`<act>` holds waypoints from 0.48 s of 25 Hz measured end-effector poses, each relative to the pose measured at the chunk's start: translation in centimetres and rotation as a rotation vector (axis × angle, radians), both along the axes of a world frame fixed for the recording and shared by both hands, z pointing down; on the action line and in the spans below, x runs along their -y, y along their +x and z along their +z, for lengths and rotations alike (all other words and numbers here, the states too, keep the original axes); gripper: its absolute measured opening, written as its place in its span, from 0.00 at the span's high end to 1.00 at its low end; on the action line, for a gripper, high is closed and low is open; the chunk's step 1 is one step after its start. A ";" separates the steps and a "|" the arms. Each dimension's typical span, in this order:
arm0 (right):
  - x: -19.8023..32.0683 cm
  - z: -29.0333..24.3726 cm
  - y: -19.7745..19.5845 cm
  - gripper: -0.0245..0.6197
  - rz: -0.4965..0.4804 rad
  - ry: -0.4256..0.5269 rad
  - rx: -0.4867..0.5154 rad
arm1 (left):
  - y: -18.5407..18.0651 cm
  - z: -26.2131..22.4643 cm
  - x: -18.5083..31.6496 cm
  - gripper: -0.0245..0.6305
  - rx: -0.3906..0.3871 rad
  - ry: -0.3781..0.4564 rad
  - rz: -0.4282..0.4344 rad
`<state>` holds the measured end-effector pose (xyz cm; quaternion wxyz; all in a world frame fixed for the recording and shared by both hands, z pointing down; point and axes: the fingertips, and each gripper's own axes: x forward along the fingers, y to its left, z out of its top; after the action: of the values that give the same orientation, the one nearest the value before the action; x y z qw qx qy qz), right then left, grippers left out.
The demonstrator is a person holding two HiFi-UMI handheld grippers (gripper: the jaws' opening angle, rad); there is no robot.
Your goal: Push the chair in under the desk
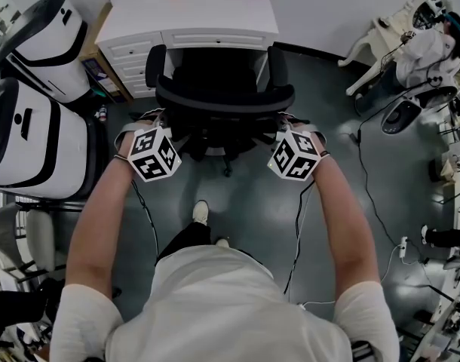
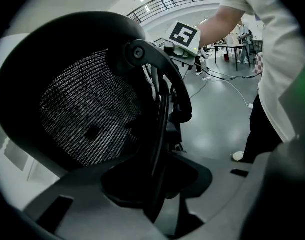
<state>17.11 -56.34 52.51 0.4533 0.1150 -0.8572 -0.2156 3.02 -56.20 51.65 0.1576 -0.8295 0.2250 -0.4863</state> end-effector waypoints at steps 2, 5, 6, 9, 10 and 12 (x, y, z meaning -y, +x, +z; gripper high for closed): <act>0.6 0.1 0.0 0.78 -0.001 -0.003 -0.001 | 0.0 0.1 0.6 0.74 0.000 0.000 -0.001; 0.7 0.3 0.0 0.78 0.000 -0.003 -0.003 | 0.0 0.3 0.6 0.74 -0.001 0.003 -0.001; 1.1 0.3 -0.1 0.78 0.001 -0.005 -0.004 | -0.1 0.3 1.1 0.74 -0.001 0.002 -0.001; 2.8 0.0 -0.3 0.78 0.006 -0.014 -0.005 | -0.4 0.0 2.8 0.74 -0.001 -0.004 0.001; 3.1 0.0 -0.4 0.78 0.007 -0.016 -0.005 | -0.4 0.0 3.1 0.74 -0.001 -0.005 0.002; 3.5 0.0 -0.6 0.78 0.010 -0.018 -0.006 | -0.5 0.1 3.6 0.74 -0.002 -0.006 0.002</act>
<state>16.56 -59.87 52.55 0.4581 0.1145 -0.8571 -0.2060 2.48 -59.77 51.72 0.1553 -0.8307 0.2226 -0.4860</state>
